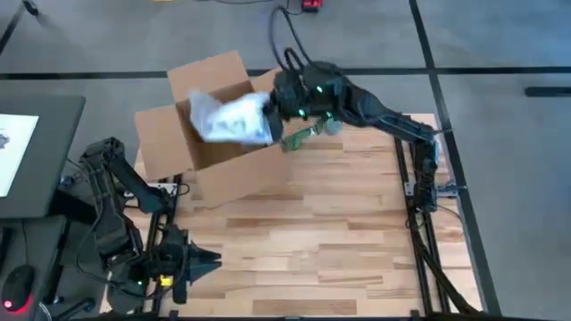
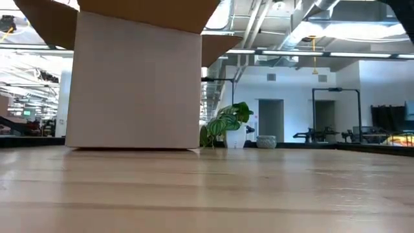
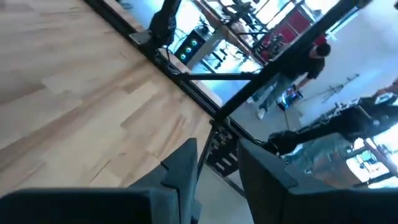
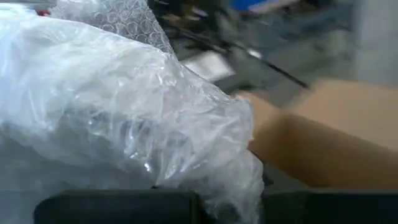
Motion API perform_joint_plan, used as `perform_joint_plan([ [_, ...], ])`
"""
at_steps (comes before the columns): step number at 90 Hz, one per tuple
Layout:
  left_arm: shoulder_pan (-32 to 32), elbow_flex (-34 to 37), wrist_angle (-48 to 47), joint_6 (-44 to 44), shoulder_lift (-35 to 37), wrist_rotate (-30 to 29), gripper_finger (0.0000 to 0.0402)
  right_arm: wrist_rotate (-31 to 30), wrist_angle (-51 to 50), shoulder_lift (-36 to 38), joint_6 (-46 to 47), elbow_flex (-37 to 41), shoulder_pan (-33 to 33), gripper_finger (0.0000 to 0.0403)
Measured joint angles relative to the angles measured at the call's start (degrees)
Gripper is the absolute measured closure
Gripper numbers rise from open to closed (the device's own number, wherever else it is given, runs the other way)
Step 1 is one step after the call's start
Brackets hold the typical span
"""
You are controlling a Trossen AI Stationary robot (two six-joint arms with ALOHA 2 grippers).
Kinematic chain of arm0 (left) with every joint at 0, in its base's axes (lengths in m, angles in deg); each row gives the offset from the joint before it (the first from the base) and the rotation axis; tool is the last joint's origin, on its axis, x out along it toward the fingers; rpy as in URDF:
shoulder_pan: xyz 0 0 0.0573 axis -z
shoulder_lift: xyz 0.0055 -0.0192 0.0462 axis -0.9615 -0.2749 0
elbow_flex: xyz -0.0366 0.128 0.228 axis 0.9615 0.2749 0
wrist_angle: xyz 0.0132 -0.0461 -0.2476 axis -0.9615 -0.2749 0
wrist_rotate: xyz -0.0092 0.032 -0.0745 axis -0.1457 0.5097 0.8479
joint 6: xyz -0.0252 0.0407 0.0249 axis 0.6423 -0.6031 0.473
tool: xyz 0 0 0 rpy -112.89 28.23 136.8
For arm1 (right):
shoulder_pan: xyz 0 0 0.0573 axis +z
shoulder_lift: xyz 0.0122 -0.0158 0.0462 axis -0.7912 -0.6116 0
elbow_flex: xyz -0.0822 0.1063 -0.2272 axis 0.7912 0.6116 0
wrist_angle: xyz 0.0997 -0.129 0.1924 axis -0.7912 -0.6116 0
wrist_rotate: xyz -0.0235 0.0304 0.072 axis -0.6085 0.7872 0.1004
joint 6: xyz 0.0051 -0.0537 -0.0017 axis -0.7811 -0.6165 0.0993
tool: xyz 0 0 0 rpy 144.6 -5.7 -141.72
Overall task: Wrap mug
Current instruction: Put the wrapped blue mug into the box
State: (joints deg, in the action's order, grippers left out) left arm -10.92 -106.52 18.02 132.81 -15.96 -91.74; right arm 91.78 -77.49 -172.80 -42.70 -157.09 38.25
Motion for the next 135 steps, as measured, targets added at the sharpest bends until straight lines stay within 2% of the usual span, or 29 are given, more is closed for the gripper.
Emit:
perform_joint_plan([
  [17,0.0,0.0,-1.1,4.3,0.0,15.6,0.0307,1.6,4.0,-6.8,4.7,-1.1,-1.0,0.0381],
  [27,1.4,0.2,-2.6,6.8,-0.1,24.9,0.0307,-0.1,3.6,-8.7,6.7,-0.9,-0.8,0.0381],
  [46,4.2,0.3,-14.2,13.6,-0.1,33.8,0.0307,-5.0,0.5,-13.3,7.9,-1.0,-2.1,0.0381],
  [66,5.9,0.3,-19.2,15.5,0.6,34.9,0.0307,-4.9,-5.0,-16.0,9.2,-1.1,-2.2,0.0381],
  [76,5.9,0.3,-22.0,17.4,0.9,34.4,0.0307,-3.3,-9.7,-16.2,5.5,-1.1,-0.7,0.0381],
  [89,5.8,0.3,-26.5,23.1,1.1,33.4,0.0307,2.3,-17.7,-15.3,3.2,-1.5,0.0,0.0381],
  [116,5.8,0.3,-30.1,26.5,1.5,33.0,0.0307,14.7,-39.1,-9.2,-5.6,-1.2,0.4,0.0381],
  [127,5.8,0.3,-32.2,27.3,1.5,32.9,0.0307,15.6,-46.8,-6.4,-10.2,-1.3,1.5,0.0381],
  [135,5.8,0.3,-34.5,27.3,1.5,32.8,0.0307,15.5,-47.2,-5.0,-9.8,-1.3,2.6,0.0381],
])
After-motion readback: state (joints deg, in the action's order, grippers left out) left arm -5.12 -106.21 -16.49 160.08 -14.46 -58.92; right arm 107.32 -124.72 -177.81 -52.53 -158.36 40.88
